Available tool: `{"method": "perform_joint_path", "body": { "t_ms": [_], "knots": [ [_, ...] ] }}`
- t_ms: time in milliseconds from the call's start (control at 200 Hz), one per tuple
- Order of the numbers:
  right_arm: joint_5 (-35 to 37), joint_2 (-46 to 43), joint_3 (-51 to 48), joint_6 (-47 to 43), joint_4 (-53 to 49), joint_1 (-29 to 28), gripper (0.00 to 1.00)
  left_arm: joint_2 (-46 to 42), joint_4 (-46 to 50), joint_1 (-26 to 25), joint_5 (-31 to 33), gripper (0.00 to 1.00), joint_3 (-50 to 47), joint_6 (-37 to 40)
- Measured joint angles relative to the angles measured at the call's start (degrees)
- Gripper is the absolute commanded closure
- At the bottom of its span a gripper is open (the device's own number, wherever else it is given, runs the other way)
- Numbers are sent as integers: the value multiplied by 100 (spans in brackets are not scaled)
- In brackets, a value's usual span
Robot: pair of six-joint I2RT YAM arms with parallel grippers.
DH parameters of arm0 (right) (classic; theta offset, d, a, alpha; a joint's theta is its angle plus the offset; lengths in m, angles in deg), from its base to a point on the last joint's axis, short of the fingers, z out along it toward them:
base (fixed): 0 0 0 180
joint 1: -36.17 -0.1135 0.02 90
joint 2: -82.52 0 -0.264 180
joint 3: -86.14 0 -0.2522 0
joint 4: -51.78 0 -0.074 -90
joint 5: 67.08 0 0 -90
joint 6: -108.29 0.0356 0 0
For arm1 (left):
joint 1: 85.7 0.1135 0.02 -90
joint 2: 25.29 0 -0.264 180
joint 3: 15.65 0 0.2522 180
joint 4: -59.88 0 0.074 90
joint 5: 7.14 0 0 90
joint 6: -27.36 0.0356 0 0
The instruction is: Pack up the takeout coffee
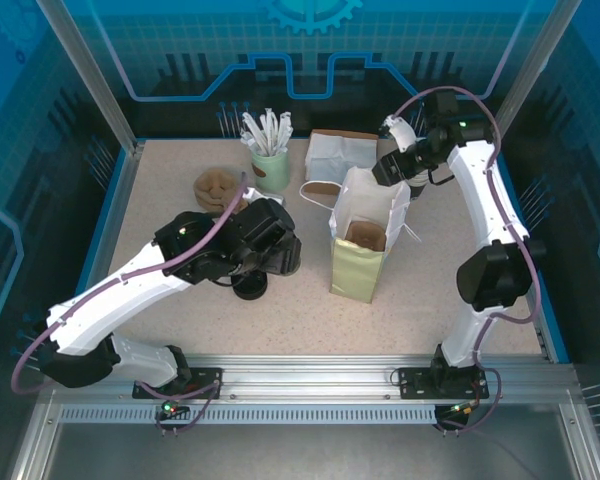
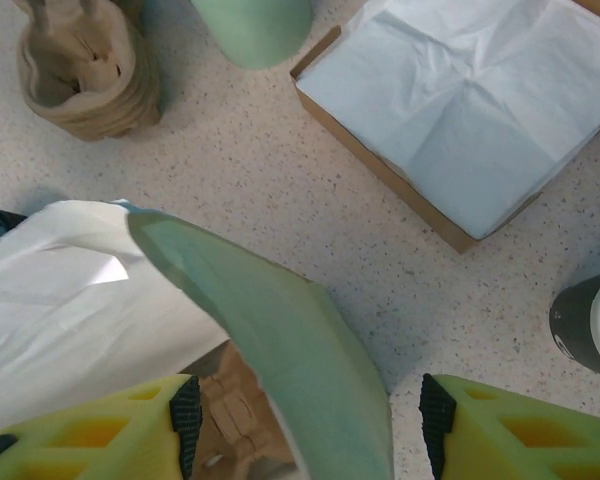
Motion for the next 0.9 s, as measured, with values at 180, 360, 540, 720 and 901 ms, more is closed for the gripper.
{"method": "perform_joint_path", "body": {
  "t_ms": [180,360,540,720,901],
  "knots": [
    [72,66,4,-144,-125,-11,43,0,116,87,-2,28,129,61],
    [11,212,216,-229,-225,-17,58,33,225,116,-33,28,310,146],
    [-90,448,476,-295,-334,-79,77,114,304,116,-122,28,573,168],
    [-129,612,667,-297,-428,-214,91,195,345,116,-173,28,767,170],
    [-173,616,831,-225,-426,-319,98,227,457,116,-201,28,949,190]
  ]
}}
